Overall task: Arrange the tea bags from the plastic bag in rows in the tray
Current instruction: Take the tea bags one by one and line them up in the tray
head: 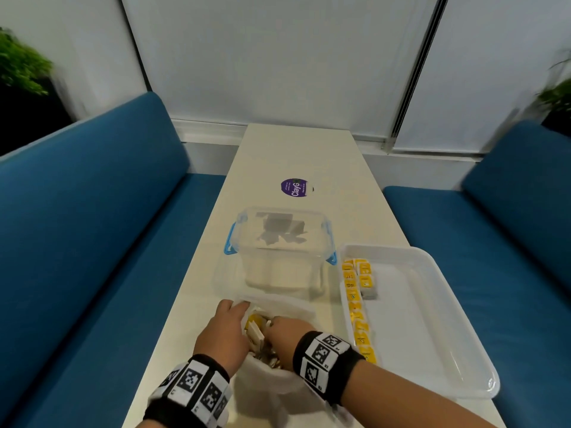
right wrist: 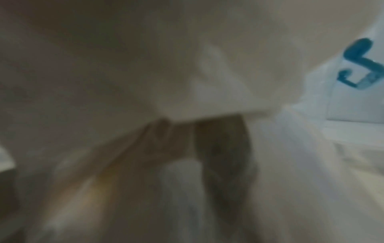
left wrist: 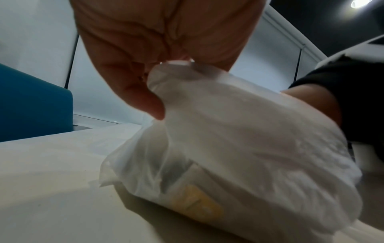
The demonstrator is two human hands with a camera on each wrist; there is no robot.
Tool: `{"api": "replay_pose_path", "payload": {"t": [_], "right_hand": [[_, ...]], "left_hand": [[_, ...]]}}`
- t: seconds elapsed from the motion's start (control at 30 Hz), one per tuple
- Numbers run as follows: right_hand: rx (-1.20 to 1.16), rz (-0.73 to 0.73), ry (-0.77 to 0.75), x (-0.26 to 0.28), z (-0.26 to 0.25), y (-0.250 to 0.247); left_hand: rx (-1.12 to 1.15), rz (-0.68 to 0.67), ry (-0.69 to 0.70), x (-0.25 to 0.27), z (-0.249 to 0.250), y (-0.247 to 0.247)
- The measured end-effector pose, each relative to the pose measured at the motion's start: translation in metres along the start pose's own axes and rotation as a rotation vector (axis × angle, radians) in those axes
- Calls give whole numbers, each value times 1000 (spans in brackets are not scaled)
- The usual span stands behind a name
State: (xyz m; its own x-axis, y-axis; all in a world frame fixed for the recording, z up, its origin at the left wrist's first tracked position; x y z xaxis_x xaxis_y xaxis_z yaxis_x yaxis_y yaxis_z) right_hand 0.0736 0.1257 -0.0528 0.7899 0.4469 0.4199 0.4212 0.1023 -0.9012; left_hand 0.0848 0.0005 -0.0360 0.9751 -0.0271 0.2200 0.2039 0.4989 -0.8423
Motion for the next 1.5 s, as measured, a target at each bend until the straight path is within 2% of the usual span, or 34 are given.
{"api": "replay_pose_path", "payload": {"t": [0.1,0.37,0.57,0.67,0.73,0.8,0.87,0.93,1.0,1.13,1.23,1.33,1.4,1.5], "right_hand": [[-57,20,-1,-2,4,2],[-348,241,14,5,19,-14],[-676,393,49,14,36,-23],[-936,431,105,17,43,-30],[-1112,427,110,18,48,-37],[-1228,419,78,23,52,-49],[-1322,416,25,30,58,-63],[-1387,432,-14,39,66,-79],[-1435,460,-45,52,75,-96],[-1544,519,-95,80,97,-123],[-1546,521,-85,95,116,-127],[-1546,425,-18,102,134,-114],[-1584,405,32,104,147,-102],[-1520,567,131,101,166,-85]], "left_hand": [[5,4,0,0,-2,3],[48,-24,10,0,-2,6],[57,-32,8,-3,3,13],[38,-18,2,-3,3,14],[33,60,10,-1,7,9],[110,223,37,2,16,-3],[252,398,97,5,31,-19],[517,462,122,6,48,-31],[871,390,54,4,66,-35],[1493,-83,-218,-7,100,-12],[1731,-294,-282,-11,128,15],[1902,-448,-232,-11,162,34],[1979,-498,-221,-13,183,42],[2025,-491,-216,-16,207,59]]}}
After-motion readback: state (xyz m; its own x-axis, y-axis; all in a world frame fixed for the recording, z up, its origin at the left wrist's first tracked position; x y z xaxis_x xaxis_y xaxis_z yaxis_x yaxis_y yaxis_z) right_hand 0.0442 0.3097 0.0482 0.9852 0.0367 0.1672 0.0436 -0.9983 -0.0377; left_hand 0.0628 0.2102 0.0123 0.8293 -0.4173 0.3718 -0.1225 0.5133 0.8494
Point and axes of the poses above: each hand's wrist, its own x-axis away from the middle knuckle, its own y-axis out of the palm, z = x × y, the point moved 2 cm from there along -x, towards the middle knuckle, and after that the axes turned 3 degrees about z, right-handed, at the moved point
